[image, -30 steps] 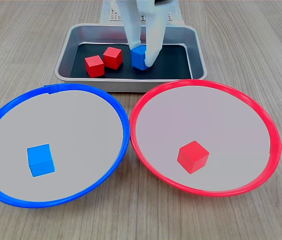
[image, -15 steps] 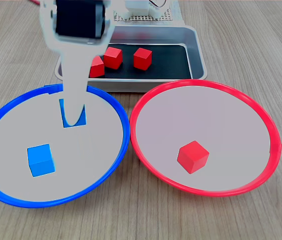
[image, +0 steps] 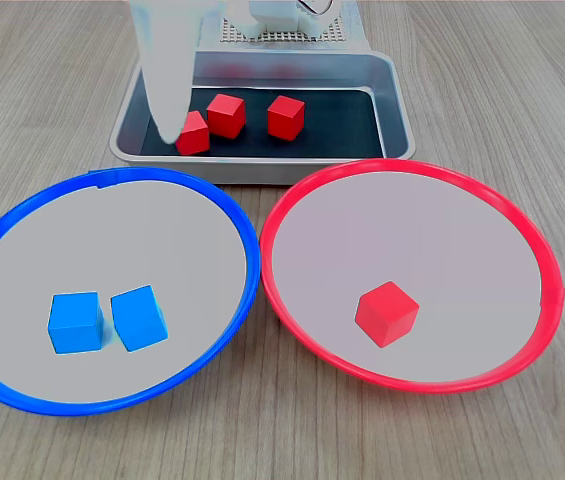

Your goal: Resolve any anomalies and move all blocks to matching dishes

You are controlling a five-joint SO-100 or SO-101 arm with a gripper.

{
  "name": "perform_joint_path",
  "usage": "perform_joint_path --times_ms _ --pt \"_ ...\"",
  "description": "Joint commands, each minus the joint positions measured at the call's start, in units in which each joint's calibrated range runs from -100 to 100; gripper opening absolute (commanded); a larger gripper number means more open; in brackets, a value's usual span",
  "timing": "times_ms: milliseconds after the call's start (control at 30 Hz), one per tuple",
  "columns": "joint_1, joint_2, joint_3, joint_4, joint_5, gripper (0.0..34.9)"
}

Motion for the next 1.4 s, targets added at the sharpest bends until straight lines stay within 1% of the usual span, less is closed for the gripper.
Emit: perform_joint_path --times_ms 0,67,167,200,233,333,467,733,767,833,900,1133,1300,1367 --pt "-2.48 -14.63 13.11 2.49 0.15 8.0" --pt "-4.36 -20.77 19.66 2.49 -1.90 8.7" --pt "-8.32 -29.55 28.22 2.49 -6.59 7.7" --pt "-9.92 -32.20 30.68 2.65 -8.40 8.2" --pt "-11.89 -34.41 33.32 2.65 -9.91 9.6" --pt "-14.25 -37.14 36.69 2.49 -13.24 9.2" --pt "-15.66 -37.48 39.60 1.74 -17.92 10.7" --pt "-16.04 -30.41 38.78 2.73 -24.47 13.7" --pt "-16.04 -29.30 38.42 3.39 -24.91 14.7" --pt "-16.04 -27.08 37.51 5.29 -25.25 15.2" --pt "-15.85 -24.95 36.96 5.95 -25.49 15.1" --pt "-14.53 -18.47 34.14 3.64 -25.79 14.0" --pt "-14.44 -15.74 31.86 3.06 -25.93 11.6" --pt "-14.44 -15.14 31.59 2.90 -25.93 11.3"
